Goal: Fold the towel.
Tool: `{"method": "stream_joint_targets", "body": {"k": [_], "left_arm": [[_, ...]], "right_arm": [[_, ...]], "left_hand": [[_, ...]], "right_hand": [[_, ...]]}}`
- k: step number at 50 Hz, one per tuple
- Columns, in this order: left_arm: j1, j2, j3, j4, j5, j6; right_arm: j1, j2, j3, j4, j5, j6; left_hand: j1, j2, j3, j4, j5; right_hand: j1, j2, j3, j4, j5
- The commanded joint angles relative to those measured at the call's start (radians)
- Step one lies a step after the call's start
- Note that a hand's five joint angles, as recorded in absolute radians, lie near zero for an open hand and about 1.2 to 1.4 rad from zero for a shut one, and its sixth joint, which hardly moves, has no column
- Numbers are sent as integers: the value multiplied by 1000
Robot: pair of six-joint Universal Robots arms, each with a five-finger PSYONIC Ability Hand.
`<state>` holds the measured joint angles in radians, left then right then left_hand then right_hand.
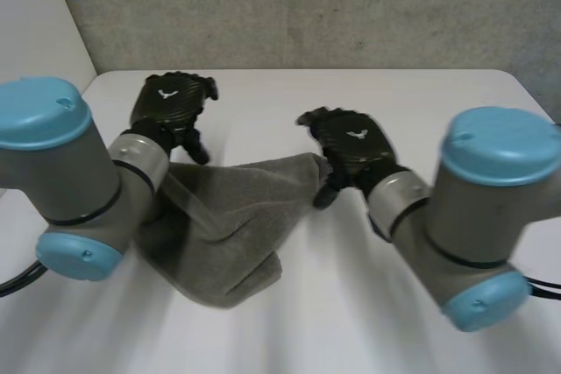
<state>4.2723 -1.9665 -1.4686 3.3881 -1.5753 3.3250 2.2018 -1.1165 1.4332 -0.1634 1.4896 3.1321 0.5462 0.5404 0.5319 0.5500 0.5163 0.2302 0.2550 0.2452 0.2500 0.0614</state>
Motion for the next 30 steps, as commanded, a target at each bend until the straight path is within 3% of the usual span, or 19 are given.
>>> {"method": "stream_joint_targets", "body": {"k": [1,8,11,16,19,21,23,27,30], "left_arm": [[116,-3,-13,-52,8,87],[254,-35,-18,-82,73,171],[280,-69,-27,-82,101,176],[287,-97,-32,-82,149,173],[279,-114,-32,-81,164,171],[270,-117,-30,-79,164,173],[265,-115,-30,-78,164,171],[233,-109,-27,-79,163,171],[213,-100,-26,-81,156,163]], "right_arm": [[81,126,-117,2,18,-58],[124,264,-214,2,18,-86],[128,317,-237,2,38,-148],[128,363,-246,1,67,-218],[128,379,-246,1,77,-236],[122,379,-247,1,77,-237],[119,374,-251,1,74,-237],[116,365,-257,5,66,-233],[115,353,-251,5,66,-228]], "left_hand": [[-159,-154,-145,-163,-304],[-165,-160,-151,-169,-310],[-162,-157,-148,-166,-307],[-133,-127,-119,-137,-278],[11,17,25,7,-134],[347,353,361,343,202],[428,433,442,424,283],[708,714,723,704,564],[850,856,864,846,705]], "right_hand": [[-31,-55,-46,-51,-36],[78,53,63,58,72],[244,220,229,225,239],[278,253,263,258,272],[421,397,406,402,416],[676,651,661,656,670],[721,696,706,701,715],[1164,1140,1149,1145,1159],[1166,1141,1151,1146,1160]]}}
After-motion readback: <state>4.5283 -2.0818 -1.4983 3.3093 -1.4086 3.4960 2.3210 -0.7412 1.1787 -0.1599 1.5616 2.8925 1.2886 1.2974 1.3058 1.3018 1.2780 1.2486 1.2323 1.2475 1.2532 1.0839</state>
